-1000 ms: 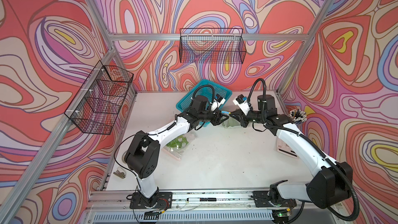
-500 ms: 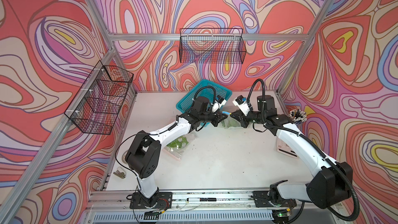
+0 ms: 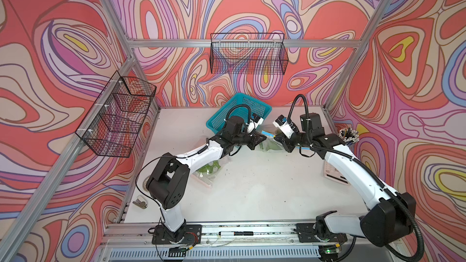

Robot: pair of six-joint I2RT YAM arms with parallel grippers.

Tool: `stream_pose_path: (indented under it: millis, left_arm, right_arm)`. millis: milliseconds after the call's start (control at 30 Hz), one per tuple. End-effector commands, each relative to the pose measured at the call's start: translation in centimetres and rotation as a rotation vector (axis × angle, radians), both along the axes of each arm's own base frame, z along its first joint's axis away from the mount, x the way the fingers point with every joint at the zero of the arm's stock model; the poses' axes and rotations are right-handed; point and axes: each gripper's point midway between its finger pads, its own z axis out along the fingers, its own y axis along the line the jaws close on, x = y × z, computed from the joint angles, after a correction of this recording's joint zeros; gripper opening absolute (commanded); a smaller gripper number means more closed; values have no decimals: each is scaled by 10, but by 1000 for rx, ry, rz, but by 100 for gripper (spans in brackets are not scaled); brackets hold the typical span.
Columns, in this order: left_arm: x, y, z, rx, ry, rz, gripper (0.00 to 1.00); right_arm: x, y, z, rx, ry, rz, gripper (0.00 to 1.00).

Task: Open the zip-top bag and take out the chinese cabbages
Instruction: Unzip the zipper on the zipper food storage bag.

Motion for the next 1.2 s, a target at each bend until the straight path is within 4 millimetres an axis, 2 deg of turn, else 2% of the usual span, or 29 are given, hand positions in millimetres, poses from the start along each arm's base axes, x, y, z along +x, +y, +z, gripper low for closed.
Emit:
stream_pose_path:
  millis: [0, 233, 500, 800, 1033, 1167]
  left_arm:
    - [24, 27, 27, -41, -48, 124, 0]
    - [33, 34, 27, -58, -32, 175, 0]
    - [43, 51, 30, -121, -5, 222, 0]
    - [43, 56, 31, -118, -9, 222, 0]
    - [47, 60, 29, -105, -8, 239, 0]
    - [49, 62, 28, -102, -6, 245, 0]
  right_arm:
    - [-8, -36, -7, -124, 25, -101, 0]
    - [-20, -49, -7, -175, 50, -133, 0]
    - [-25, -80, 0, -279, 46, -218, 0]
    - [-31, -108, 7, -371, 64, -293, 0]
    - [-43, -123, 26, -409, 78, -365, 0]
    - [-54, -132, 29, -443, 95, -397, 0]
